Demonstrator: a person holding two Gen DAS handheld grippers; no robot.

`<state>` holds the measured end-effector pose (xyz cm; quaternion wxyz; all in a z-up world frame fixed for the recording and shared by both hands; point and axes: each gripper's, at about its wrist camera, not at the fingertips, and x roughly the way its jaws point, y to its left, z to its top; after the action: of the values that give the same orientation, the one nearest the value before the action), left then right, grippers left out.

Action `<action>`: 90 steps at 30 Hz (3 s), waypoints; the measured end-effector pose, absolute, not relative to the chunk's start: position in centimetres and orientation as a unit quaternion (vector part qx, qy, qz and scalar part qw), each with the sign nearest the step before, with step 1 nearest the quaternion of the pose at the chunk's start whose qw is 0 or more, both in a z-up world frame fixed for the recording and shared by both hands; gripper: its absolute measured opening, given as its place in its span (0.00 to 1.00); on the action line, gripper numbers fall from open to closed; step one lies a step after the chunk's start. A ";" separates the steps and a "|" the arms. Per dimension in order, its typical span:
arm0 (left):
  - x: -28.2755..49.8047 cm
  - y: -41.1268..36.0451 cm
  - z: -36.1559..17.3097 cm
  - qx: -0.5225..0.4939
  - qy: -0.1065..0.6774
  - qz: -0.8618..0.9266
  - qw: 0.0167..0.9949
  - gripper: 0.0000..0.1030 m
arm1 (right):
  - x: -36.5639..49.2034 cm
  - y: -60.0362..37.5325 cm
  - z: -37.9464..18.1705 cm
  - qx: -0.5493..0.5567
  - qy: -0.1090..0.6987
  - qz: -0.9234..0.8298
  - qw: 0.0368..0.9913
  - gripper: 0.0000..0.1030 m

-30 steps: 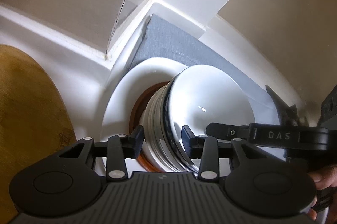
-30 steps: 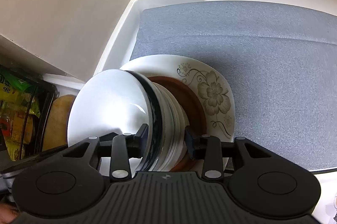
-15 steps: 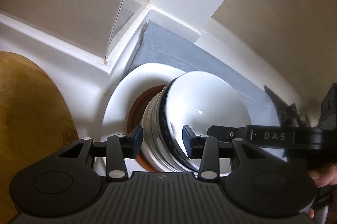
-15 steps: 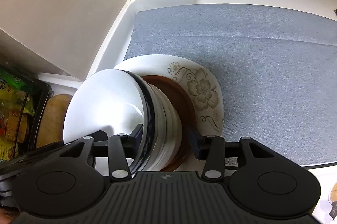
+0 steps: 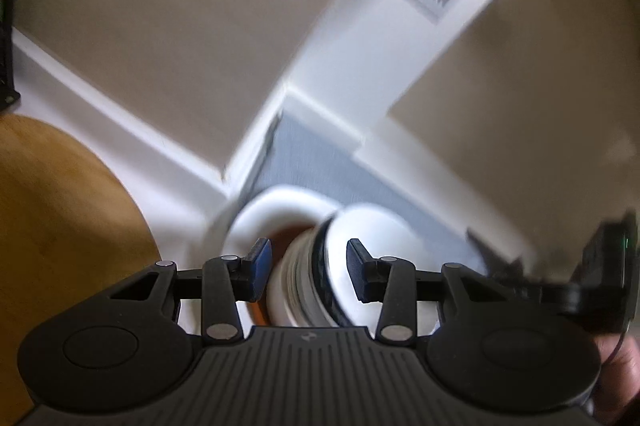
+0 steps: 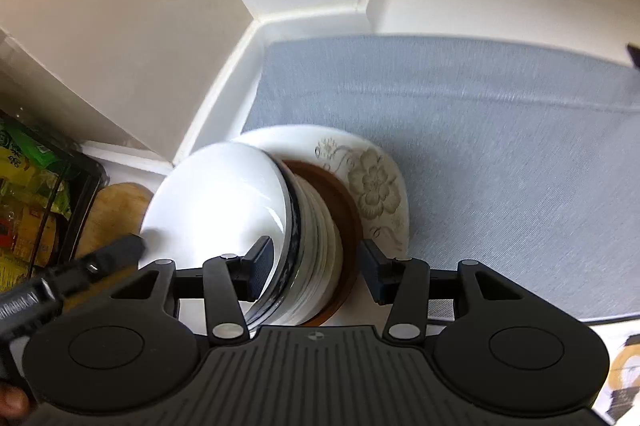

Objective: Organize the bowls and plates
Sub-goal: 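Carry the bowl stack with both grippers over the terracotta plate, then lower the bowl stack onto the terracotta plate with both grippers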

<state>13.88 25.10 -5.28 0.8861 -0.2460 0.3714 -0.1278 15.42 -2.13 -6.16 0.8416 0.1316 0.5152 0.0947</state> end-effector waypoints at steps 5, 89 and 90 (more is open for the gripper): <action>14.7 26.8 -6.5 -0.265 0.362 -0.098 0.888 0.15 | 13.9 -4.7 -4.3 0.153 0.452 0.091 0.874 0.49; 17.3 0.5 -12.6 -0.074 0.464 -0.094 0.878 0.17 | 9.8 -26.1 -13.6 0.234 0.486 0.067 0.839 0.18; 17.1 0.3 -12.5 -0.066 0.466 -0.094 0.878 0.17 | 9.8 -26.0 -13.6 0.233 0.485 0.068 0.840 0.18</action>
<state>17.09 0.34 -12.49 0.8776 -0.0661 0.4655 -0.0938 9.85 -25.99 -13.60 0.8399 0.2335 0.4853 0.0683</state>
